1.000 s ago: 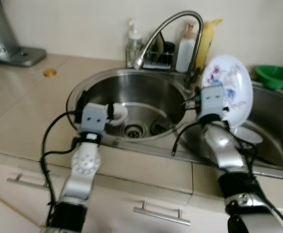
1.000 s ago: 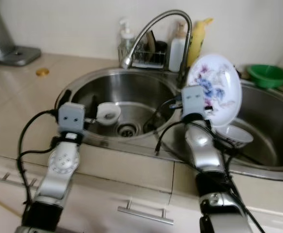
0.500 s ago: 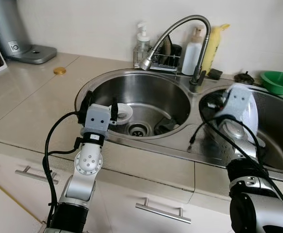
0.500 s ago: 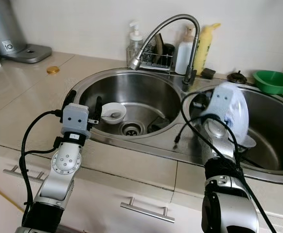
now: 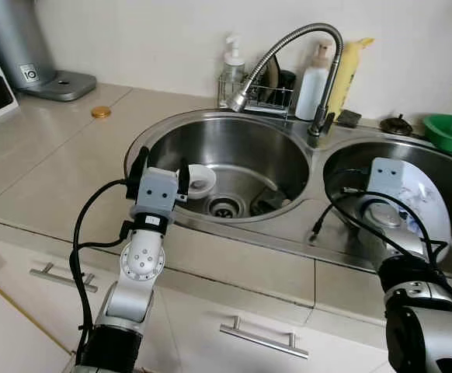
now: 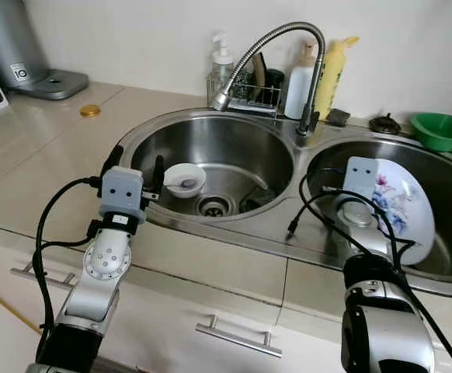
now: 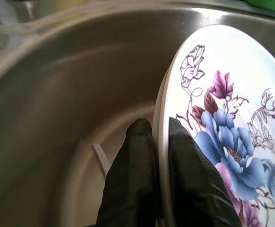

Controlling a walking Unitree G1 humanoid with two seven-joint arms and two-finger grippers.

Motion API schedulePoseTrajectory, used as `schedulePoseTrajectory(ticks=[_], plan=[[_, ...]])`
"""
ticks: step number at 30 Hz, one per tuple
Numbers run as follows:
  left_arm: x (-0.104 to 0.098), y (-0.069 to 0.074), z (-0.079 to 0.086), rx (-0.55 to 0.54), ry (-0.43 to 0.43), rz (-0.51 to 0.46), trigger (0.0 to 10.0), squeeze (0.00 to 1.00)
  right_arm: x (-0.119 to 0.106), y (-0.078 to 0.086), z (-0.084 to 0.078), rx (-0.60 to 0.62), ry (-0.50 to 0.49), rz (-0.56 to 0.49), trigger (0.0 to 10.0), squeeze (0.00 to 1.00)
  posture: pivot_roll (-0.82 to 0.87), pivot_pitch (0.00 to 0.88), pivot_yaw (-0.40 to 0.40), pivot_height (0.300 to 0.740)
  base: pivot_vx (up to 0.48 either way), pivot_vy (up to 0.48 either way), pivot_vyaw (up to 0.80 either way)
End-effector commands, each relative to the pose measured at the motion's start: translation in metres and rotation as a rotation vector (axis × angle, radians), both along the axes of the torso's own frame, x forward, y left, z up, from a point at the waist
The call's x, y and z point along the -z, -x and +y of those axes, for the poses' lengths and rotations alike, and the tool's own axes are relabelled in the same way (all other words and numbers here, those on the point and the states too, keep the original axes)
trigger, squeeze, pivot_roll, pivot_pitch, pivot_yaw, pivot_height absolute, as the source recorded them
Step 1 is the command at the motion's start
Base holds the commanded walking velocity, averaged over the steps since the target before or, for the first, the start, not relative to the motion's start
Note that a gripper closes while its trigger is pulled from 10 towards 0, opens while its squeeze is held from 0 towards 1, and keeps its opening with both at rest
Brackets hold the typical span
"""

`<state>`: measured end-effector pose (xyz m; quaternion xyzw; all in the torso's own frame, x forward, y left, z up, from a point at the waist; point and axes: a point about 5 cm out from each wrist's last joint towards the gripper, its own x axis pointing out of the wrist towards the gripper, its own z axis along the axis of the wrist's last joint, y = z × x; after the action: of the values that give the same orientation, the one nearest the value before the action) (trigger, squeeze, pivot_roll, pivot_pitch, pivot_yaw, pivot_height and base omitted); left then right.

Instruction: Kitchen organization

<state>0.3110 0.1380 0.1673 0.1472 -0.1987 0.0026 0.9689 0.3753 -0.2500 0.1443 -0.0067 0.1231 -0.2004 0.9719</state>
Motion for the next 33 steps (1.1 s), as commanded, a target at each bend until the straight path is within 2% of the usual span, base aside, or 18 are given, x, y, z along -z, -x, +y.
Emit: schedulePoseTrajectory(ticks=[1, 4, 6, 7, 8, 9, 19, 20, 22, 23, 27, 33], plan=[[0.005, -0.001, 0.001, -0.004, -0.004, 0.028, 10.0, 0.00, 0.007, 0.003, -0.005, 0.051, -0.035, 0.048, 10.0, 0.00, 0.00, 0.000, -0.030, 0.740, 0.000, 0.000, 0.00], [0.006, -0.001, 0.001, -0.005, -0.003, 0.035, 10.0, 0.00, 0.013, 0.005, -0.006, 0.081, -0.080, 0.073, 10.0, 0.00, 0.01, 0.000, -0.030, 0.740, 0.000, 0.000, 0.00], [0.007, -0.001, 0.001, -0.004, -0.002, 0.038, 10.0, 0.00, 0.018, 0.006, -0.005, 0.106, -0.156, 0.083, 10.0, 0.00, 0.00, 0.000, -0.028, 0.740, 0.000, 0.000, 0.00], [0.007, -0.001, 0.001, -0.004, -0.002, 0.038, 10.0, 0.00, 0.018, 0.006, -0.005, 0.106, -0.156, 0.083, 10.0, 0.00, 0.00, 0.000, -0.028, 0.740, 0.000, 0.000, 0.00], [0.007, -0.001, 0.001, -0.004, -0.003, 0.040, 10.0, 0.00, 0.023, 0.007, -0.003, 0.122, -0.244, 0.095, 10.0, 0.00, 0.00, 0.000, -0.027, 0.740, 0.000, 0.000, 0.00], [0.007, -0.001, 0.001, -0.003, -0.003, 0.041, 10.0, 0.00, 0.024, 0.007, -0.002, 0.125, -0.260, 0.098, 10.0, 0.00, 0.00, 0.000, -0.027, 0.740, 0.000, 0.000, 0.00], [0.009, -0.001, -0.001, 0.002, -0.006, 0.049, 10.0, 0.00, 0.028, 0.009, -0.001, 0.153, -0.336, 0.094, 10.0, 0.00, 0.00, 0.000, -0.025, 0.740, 0.000, 0.000, 0.00], [0.010, -0.001, 0.000, 0.002, -0.006, 0.050, 10.0, 0.00, 0.028, 0.008, -0.001, 0.154, -0.344, 0.092, 10.0, 0.07, 0.00, 0.000, -0.025, 0.740, 0.000, 0.000, 0.00], [0.010, -0.001, 0.000, 0.003, -0.006, 0.051, 10.0, 0.00, 0.028, 0.008, 0.000, 0.153, -0.352, 0.089, 10.0, 0.07, 0.00, 0.000, -0.025, 0.740, 0.000, 0.000, 0.00], [0.010, -0.001, 0.000, 0.003, -0.007, 0.052, 10.0, 0.00, 0.028, 0.009, 0.000, 0.154, -0.353, 0.087, 10.0, 1.00, 0.00, 0.000, -0.024, 0.740, 0.000, 0.000, 0.00], [0.011, -0.001, 0.000, 0.003, -0.010, 0.055, 10.0, 0.00, 0.027, 0.008, 0.000, 0.154, -0.358, 0.062, 10.0, 1.00, 0.00, 0.000, -0.024, 0.740, 0.000, 0.000, 0.00], [0.012, -0.001, 0.000, 0.004, -0.011, 0.058, 10.0, 0.00, 0.021, 0.008, -0.002, 0.154, -0.301, 0.028, 10.0, 1.00, 0.00, 0.000, -0.023, 0.740, 0.000, 0.000, 0.00]])
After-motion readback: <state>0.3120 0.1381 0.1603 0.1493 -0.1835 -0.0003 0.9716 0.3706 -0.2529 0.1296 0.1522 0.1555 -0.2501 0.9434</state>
